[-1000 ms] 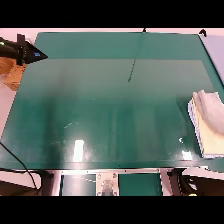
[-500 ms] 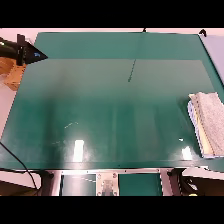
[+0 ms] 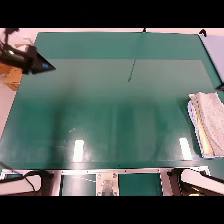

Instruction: Fold the shirts.

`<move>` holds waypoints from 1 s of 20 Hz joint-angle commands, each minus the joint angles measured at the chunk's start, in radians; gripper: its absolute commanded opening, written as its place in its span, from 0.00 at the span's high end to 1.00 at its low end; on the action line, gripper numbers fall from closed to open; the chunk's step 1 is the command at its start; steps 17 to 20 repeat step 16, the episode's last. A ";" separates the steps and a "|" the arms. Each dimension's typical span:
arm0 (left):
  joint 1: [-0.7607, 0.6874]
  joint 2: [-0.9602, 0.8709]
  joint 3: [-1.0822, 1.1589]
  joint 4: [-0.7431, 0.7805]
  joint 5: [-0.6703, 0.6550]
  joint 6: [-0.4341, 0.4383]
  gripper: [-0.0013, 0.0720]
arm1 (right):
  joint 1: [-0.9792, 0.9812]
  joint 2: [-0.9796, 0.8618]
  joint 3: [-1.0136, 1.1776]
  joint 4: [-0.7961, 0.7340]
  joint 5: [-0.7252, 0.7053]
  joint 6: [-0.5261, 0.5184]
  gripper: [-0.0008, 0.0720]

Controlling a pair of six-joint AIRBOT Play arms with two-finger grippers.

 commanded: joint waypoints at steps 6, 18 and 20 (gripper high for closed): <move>-0.152 0.464 -0.695 0.099 0.252 0.059 0.96 | 0.466 0.479 -0.711 0.108 -0.348 0.005 0.98; -0.152 0.463 -0.694 0.079 0.214 0.059 0.95 | 0.543 0.495 -0.740 0.124 -0.338 0.008 0.97; -0.152 0.463 -0.694 0.079 0.214 0.059 0.95 | 0.543 0.495 -0.740 0.124 -0.338 0.008 0.97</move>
